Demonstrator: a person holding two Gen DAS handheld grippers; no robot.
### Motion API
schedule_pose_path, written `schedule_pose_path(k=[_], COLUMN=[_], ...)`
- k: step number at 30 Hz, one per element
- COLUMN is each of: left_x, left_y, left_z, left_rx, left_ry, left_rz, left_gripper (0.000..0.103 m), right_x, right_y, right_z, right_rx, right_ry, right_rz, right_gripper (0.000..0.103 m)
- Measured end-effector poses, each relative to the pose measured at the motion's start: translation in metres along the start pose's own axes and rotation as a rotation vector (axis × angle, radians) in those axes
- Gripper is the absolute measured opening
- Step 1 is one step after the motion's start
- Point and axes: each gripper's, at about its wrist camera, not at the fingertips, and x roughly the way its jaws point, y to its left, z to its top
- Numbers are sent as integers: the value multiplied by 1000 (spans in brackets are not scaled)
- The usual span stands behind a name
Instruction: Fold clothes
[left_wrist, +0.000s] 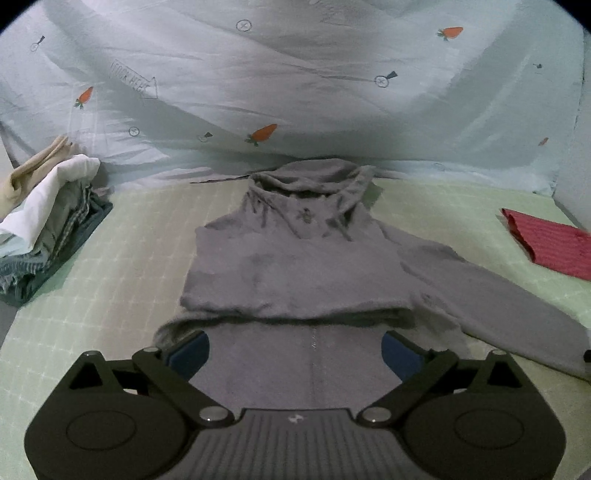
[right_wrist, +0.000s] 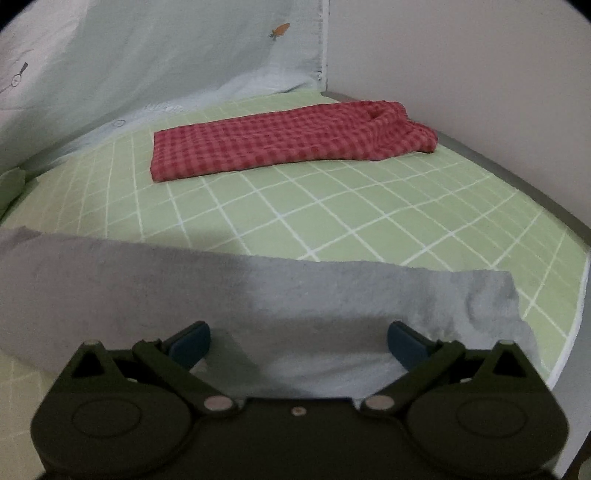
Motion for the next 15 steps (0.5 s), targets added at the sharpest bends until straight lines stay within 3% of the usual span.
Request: schedule_pose_path(k=[5,11,15], left_x=[-13,-23,-24], left_y=[-19,-28,-27], left_z=[-12,-24,-28], left_rx=[-4,-17,-39], left_ry=[7,20,36], left_rz=[14,42,48], left_gripper=[99,99,99], right_x=[-1,-1,0], right_y=[-20,-50,-63], right_z=[2,0,-2], right_rx=[11,65,110], right_ry=[-12,-17,-24], right_rz=[-28,-126,-114], right_gripper=[103,103,103])
